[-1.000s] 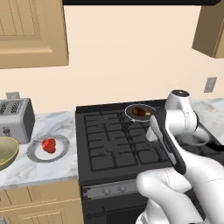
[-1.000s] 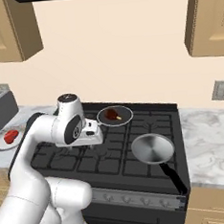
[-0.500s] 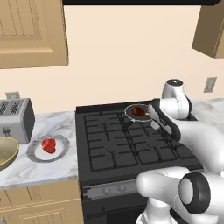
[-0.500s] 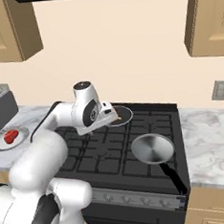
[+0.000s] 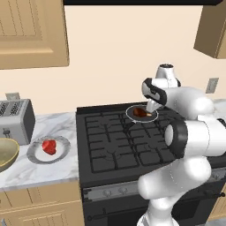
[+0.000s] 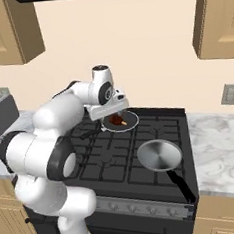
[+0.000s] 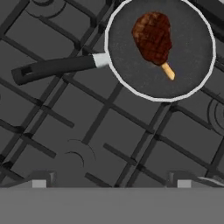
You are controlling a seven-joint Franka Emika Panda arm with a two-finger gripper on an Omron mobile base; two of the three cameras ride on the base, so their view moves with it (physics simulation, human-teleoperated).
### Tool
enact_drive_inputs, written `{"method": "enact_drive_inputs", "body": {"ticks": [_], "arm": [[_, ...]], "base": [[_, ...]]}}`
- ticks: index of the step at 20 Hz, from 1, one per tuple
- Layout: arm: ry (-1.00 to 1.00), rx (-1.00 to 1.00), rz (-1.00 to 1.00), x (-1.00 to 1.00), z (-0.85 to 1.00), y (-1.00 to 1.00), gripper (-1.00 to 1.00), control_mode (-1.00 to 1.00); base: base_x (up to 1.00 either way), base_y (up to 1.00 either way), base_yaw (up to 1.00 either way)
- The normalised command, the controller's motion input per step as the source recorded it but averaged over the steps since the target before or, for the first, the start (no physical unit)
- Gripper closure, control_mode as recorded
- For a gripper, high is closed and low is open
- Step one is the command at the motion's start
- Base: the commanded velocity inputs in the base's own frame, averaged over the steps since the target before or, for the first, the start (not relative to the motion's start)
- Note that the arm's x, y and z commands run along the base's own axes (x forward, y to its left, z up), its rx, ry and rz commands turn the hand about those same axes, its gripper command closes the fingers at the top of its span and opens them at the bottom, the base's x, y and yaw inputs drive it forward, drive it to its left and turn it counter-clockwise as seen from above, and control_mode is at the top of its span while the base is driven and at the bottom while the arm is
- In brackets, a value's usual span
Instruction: Place one of the steaks on the plate and the other in the bowl. Then place the bowl in the fridge.
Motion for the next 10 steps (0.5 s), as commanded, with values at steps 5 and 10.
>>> {"method": "enact_drive_inputs", "body": {"ticks": [5, 10], "arm": [[0.01, 0.02, 0.03, 0.74, -0.15, 0.00, -1.00, -1.00], [0.00, 0.02, 0.05, 0.58, -0.36, 0.00, -1.00, -1.00]], "base": [[0.00, 0.00, 0.00], [0.00, 0.00, 0.00]]}}
